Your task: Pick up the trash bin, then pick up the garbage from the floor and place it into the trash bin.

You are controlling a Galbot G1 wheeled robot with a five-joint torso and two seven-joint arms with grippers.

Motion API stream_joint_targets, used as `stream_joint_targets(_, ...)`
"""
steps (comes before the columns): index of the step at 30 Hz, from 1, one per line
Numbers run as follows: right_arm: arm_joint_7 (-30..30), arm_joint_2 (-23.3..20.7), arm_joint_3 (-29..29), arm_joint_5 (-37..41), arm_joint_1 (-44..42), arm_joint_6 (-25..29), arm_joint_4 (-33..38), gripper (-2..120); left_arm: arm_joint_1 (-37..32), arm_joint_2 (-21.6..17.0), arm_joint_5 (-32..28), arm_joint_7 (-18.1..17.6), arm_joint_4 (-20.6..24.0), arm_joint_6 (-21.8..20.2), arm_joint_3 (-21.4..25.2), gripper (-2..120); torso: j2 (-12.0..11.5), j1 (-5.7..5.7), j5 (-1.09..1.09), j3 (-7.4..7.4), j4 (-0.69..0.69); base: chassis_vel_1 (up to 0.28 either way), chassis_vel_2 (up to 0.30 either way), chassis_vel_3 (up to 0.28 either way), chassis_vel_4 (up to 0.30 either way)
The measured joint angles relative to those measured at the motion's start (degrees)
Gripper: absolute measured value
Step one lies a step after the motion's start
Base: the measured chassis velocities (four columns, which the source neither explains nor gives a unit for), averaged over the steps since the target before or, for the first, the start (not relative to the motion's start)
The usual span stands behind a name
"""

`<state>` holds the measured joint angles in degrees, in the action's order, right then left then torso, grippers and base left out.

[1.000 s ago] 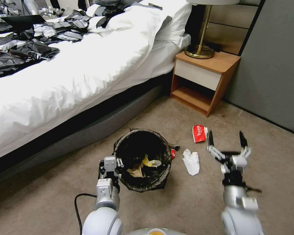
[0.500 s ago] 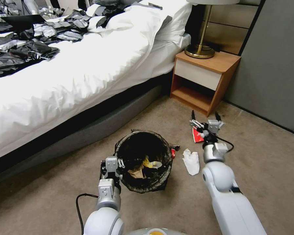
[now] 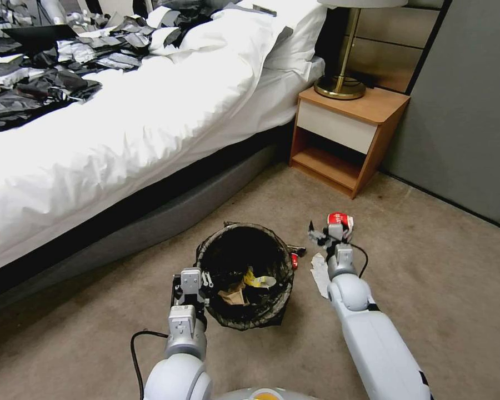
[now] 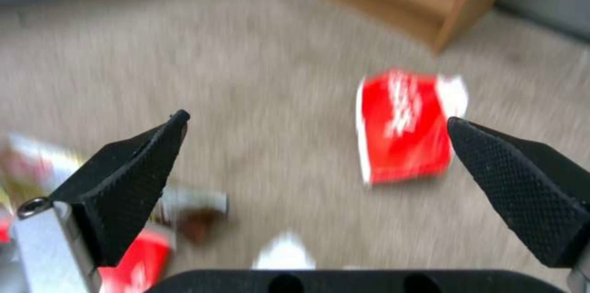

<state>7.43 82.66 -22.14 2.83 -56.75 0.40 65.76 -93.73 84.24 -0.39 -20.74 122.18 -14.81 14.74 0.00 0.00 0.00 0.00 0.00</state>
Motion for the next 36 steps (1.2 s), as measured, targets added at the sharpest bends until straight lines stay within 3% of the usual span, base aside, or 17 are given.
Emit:
stream_joint_targets(14,-2.39,0.88,-1.44,-1.9,-0.75,0.16,-7.19,100,0.03,0.09,0.13,0.0,-0.24,0.0,-0.22,0,0.0,0.0,0.0,0.0,0.0,0.0,0.0,0.0,0.0)
stream_joint_targets(29,-3.77,2.01,-3.74,-3.85,-1.32,3.91,-16.15,100,-0.19,0.09,0.3,0.05,-0.24,0.15,-0.48,0,0.01,-0.01,-0.01,-0.01,0.01,0.0,0.0,0.0,0.0)
stream_joint_targets(36,-4.27,1.76,-3.85,-3.88,-1.49,6.14,-17.34,85,-0.3,0.11,0.43,0.06,-0.24,0.19,-0.61,0,0.01,-0.01,0.02,-0.02,0.02,0.0,0.0,0.0,0.0)
